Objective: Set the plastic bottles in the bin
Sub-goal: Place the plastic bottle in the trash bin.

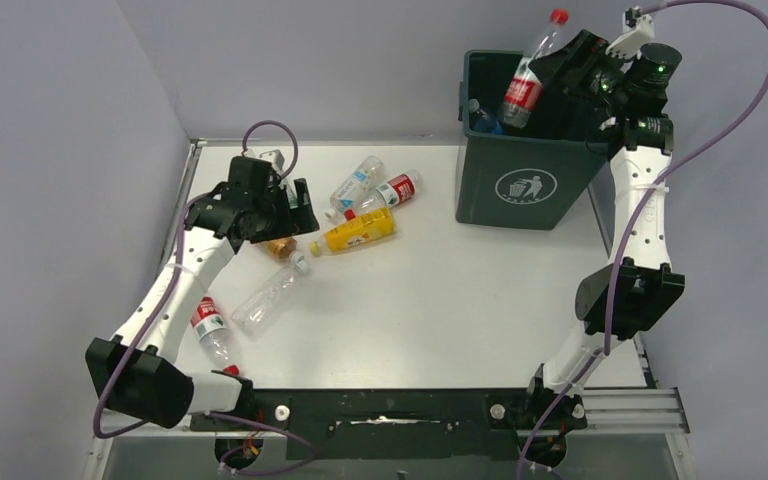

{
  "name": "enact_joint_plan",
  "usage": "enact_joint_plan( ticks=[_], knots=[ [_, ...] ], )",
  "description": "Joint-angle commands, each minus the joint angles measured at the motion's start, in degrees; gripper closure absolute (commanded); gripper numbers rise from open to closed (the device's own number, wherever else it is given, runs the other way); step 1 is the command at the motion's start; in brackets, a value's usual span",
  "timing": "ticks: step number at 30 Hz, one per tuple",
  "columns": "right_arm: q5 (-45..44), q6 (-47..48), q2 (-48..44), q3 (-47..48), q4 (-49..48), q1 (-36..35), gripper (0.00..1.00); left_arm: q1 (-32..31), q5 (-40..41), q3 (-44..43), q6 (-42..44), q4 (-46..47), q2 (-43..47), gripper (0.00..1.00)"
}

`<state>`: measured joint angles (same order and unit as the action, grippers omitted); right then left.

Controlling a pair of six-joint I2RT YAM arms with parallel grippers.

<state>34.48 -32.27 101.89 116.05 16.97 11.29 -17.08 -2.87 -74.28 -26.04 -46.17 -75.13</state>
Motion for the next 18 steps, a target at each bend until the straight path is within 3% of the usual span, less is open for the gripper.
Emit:
enact_joint_plan(
  ticks=[1,9,12,18],
  knots=[
    [-1.60,5.45,-0.64,5.02,7.37,0.32,0.02,0.45,1.96,-2.79,2.33,-1.36,-1.45,0.12],
    [-5.10,7.62,-5.79,2.26,12.38,0.31,0.02,0.26,2.11,-2.39,4.93,-2.09,-5.28,0.12],
    [-4.25,6.65,-10.54,-3.22,10.81,0.07,0.02,-0.32,0.32,-2.54,5.80,-1.38,-7.42,0.12],
    [-3.45,5.71,-22.04,-14.46,7.86,-2.70,0.02,-4.80,6.06,-4.72,7.31,-3.57,-12.08,0.12]
  ],
)
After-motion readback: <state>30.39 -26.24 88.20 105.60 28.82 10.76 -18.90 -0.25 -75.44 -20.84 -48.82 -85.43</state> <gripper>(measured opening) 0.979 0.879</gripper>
